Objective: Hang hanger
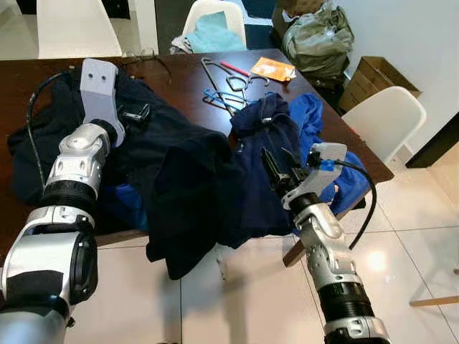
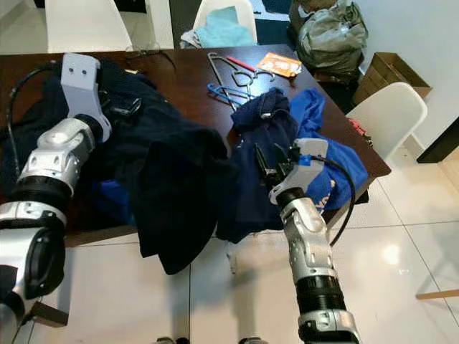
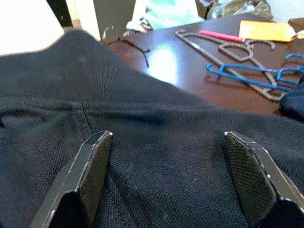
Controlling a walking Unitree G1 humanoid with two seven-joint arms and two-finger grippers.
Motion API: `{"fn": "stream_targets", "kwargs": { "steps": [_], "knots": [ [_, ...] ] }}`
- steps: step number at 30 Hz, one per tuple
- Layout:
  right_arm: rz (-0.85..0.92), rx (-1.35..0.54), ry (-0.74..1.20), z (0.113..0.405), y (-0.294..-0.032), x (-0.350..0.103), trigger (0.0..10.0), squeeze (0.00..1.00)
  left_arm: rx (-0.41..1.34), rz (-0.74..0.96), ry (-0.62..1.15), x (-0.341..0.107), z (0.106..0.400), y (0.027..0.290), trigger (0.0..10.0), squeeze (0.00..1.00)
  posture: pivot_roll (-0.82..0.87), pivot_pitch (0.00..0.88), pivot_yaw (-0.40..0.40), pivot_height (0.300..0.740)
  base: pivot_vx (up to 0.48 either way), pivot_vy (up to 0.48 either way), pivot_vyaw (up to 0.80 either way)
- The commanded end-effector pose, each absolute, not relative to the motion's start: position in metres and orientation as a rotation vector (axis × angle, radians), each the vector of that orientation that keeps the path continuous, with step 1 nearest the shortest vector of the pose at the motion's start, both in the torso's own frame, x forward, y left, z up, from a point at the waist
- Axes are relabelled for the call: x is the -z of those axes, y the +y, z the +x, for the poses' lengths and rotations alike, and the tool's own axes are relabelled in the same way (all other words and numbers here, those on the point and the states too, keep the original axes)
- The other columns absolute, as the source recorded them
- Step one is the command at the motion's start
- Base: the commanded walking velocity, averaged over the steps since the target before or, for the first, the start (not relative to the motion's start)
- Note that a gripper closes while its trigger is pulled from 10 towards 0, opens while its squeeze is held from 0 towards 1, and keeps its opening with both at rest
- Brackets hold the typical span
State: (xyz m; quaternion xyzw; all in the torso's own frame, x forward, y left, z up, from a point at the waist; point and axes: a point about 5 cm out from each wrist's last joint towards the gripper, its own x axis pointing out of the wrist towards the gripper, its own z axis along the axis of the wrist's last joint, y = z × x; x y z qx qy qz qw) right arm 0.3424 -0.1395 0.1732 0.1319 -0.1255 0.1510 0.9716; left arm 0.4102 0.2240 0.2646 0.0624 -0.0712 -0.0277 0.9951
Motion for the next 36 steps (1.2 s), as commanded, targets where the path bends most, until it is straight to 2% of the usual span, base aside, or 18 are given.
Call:
{"fn": "stream_targets", "kwargs": {
  "steps": [1,7,16,21,26,28,36],
  "knots": [
    [0.266,-0.292,-0.233,0.338,-0.144,-0.168,10.0,0.0,0.017,0.152,-0.13,-0.265,0.41,0.232,10.0,0.0,-0.06,0.232,-0.086,0.74,0.0,0.0,0.0],
    [0.272,-0.299,-0.215,0.334,-0.14,-0.163,10.0,0.0,-0.104,0.194,-0.135,-0.273,0.407,0.252,10.0,0.0,-0.05,0.242,-0.094,0.74,0.0,0.0,0.0],
    [0.274,-0.302,-0.208,0.334,-0.139,-0.162,10.0,0.0,-0.213,0.259,-0.15,-0.287,0.405,0.266,10.0,0.0,-0.05,0.243,-0.097,0.74,0.0,0.0,0.0],
    [0.274,-0.305,-0.204,0.333,-0.14,-0.163,10.0,0.0,-0.18,0.235,-0.091,-0.28,0.407,0.266,10.0,0.0,-0.05,0.247,-0.098,0.74,0.0,0.0,0.0],
    [0.272,-0.303,-0.203,0.333,-0.141,-0.164,10.0,0.0,-0.077,0.231,0.015,-0.26,0.41,0.254,10.0,0.0,-0.05,0.252,-0.093,0.74,0.0,0.0,0.0],
    [0.272,-0.303,-0.203,0.333,-0.141,-0.164,10.0,0.0,-0.077,0.231,0.015,-0.26,0.41,0.254,10.0,0.0,-0.05,0.252,-0.093,0.74,0.0,0.0,0.0],
    [0.269,-0.296,-0.205,0.331,-0.142,-0.165,10.0,0.0,0.085,0.207,0.013,-0.259,0.416,0.227,10.0,0.0,-0.05,0.257,-0.084,0.74,0.0,0.0,0.0]
  ]
}}
